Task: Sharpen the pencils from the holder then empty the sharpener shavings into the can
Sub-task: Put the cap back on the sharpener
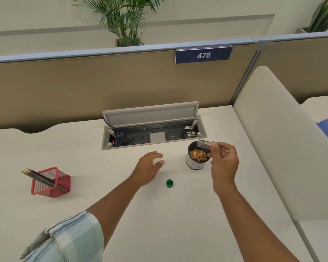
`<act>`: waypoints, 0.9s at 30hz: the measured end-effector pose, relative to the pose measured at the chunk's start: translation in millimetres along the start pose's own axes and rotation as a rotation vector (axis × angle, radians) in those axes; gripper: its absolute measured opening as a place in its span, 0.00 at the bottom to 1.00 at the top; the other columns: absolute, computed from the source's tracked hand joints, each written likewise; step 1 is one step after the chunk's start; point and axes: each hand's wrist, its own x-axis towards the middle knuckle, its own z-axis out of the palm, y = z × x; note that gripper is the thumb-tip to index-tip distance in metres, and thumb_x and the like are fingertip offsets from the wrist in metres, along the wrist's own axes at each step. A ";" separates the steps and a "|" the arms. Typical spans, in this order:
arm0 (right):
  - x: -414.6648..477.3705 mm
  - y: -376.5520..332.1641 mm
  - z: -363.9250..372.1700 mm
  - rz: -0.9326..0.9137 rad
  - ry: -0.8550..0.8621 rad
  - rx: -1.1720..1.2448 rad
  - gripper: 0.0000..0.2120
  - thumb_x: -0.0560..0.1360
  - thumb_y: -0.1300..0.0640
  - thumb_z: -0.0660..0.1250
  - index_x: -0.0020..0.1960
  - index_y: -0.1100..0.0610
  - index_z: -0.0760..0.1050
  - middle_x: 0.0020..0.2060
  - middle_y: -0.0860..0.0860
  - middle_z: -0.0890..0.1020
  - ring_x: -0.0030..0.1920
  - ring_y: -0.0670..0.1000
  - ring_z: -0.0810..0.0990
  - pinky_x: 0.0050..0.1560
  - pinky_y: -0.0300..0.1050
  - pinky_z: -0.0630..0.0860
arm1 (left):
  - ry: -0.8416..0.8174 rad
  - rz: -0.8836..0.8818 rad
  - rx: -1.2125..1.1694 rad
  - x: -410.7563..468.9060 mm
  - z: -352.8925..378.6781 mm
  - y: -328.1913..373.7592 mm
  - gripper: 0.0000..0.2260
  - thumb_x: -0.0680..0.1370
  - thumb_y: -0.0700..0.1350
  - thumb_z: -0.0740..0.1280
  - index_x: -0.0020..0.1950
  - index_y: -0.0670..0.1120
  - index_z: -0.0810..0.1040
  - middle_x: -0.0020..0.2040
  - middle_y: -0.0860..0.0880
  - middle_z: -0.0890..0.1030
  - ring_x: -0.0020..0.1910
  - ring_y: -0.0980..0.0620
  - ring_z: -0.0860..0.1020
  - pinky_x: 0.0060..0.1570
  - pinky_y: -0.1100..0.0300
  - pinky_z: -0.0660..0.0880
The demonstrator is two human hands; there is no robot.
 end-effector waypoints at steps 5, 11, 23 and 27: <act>-33.2 -0.9 4.5 0.302 -0.154 0.428 0.07 0.78 0.56 0.74 0.53 0.55 0.78 0.43 0.55 0.84 0.39 0.49 0.80 0.37 0.45 0.73 | -0.001 0.109 -0.337 -33.2 -1.2 33.0 0.14 0.86 0.51 0.67 0.71 0.52 0.82 0.72 0.58 0.79 0.72 0.60 0.75 0.76 0.55 0.70; -72.2 1.7 17.9 0.479 -0.419 0.542 0.16 0.79 0.53 0.71 0.63 0.57 0.77 0.54 0.55 0.85 0.41 0.49 0.78 0.39 0.46 0.72 | -0.001 0.152 -0.581 -69.0 -2.7 53.8 0.14 0.85 0.52 0.69 0.71 0.62 0.81 0.70 0.64 0.81 0.71 0.66 0.77 0.70 0.61 0.73; -85.0 43.3 33.8 0.345 -0.358 -0.016 0.12 0.73 0.51 0.78 0.54 0.51 0.83 0.51 0.52 0.86 0.46 0.51 0.80 0.43 0.47 0.75 | 0.206 -0.032 -0.831 -97.5 -22.9 22.5 0.10 0.85 0.43 0.69 0.66 0.50 0.83 0.57 0.53 0.90 0.60 0.55 0.86 0.59 0.60 0.79; -72.0 82.3 31.3 0.192 -0.399 -0.372 0.19 0.70 0.53 0.81 0.59 0.49 0.81 0.54 0.47 0.82 0.47 0.49 0.79 0.48 0.40 0.75 | 0.232 -0.102 -0.855 -107.6 -29.2 -1.3 0.10 0.85 0.43 0.68 0.65 0.52 0.83 0.56 0.51 0.89 0.57 0.49 0.87 0.55 0.53 0.83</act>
